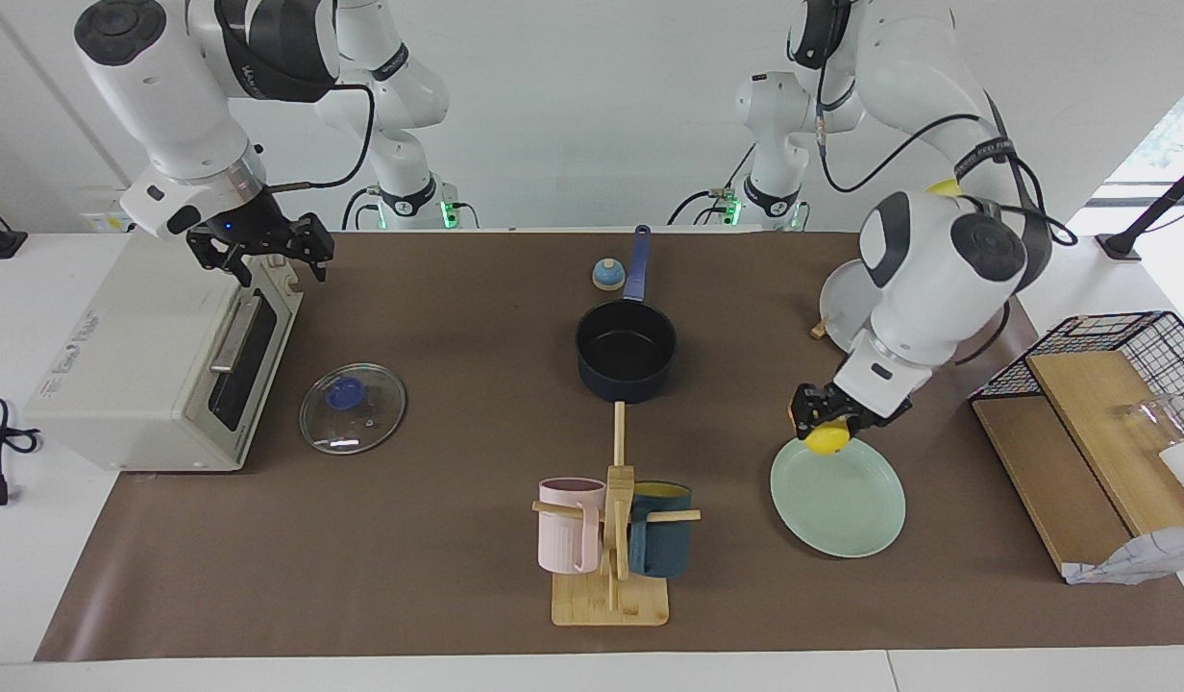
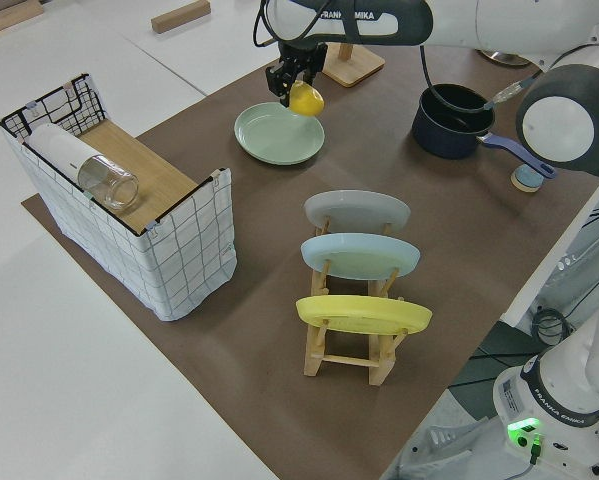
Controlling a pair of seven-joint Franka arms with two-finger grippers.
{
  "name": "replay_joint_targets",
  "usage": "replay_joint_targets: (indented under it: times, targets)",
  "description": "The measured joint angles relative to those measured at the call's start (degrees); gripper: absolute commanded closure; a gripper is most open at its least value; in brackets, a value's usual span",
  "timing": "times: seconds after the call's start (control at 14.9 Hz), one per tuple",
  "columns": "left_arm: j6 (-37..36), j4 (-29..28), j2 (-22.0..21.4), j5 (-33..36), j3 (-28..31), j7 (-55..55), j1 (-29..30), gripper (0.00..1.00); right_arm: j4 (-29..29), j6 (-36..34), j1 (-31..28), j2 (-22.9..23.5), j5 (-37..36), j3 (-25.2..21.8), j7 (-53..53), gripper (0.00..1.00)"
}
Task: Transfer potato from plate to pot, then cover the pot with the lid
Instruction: 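Grasp the potato with the left gripper and lift it off the plate, then carry the potato with the left gripper and lower it into the black pot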
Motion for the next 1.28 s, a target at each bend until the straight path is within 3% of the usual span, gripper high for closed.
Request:
replay_joint_targets:
  times: [0.2,0.61,0.88,1.28]
  targets:
    - [-1.29,-4.62,-4.81,-0.01,-0.15,-11.24,-8.02,1.0,0.0,0.0,0.0,0.0,0.0,-0.01,0.0,0.0]
    - [19.95,-27.85,-9.78,-0.01,-0.11,-16.91,-18.53,1.0,0.0,0.0,0.0,0.0,0.0,-0.01,0.0,0.0]
    - [23.38,-33.37,-9.98,-0.01,-0.04,-17.63,-21.38,1.0,0.0,0.0,0.0,0.0,0.0,-0.01,0.0,0.0]
    - [26.3,-37.3,-9.55,0.74,0.09,-20.83,-24.15,1.0,0.0,0.0,0.0,0.0,0.0,-0.01,0.0,0.0]
